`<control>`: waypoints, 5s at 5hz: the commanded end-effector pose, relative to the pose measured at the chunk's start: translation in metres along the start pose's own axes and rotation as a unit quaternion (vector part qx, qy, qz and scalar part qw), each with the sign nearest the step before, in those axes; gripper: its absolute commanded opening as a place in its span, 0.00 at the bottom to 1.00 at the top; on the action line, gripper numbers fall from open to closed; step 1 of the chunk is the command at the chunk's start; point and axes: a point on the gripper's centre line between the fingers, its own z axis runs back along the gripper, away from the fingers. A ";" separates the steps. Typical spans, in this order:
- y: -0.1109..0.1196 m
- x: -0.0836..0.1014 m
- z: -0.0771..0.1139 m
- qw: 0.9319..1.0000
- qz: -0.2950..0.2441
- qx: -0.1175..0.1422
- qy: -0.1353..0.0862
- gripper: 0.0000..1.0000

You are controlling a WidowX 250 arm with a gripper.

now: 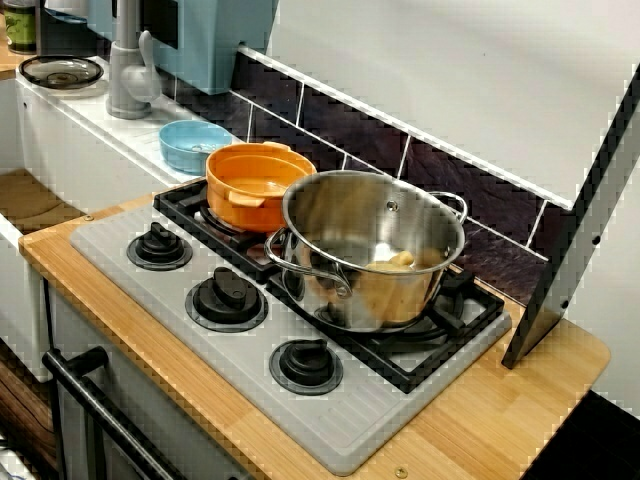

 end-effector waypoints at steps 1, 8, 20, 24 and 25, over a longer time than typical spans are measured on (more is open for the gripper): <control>0.000 0.000 0.000 1.000 0.000 0.000 0.000 1.00; -0.059 -0.010 -0.043 0.992 0.085 -0.052 0.074 0.00; -0.008 0.151 -0.044 0.996 0.069 0.031 0.056 1.00; 0.047 0.149 -0.048 0.941 -0.303 -0.001 0.153 1.00; 0.049 0.143 -0.051 0.914 -0.382 -0.009 0.135 1.00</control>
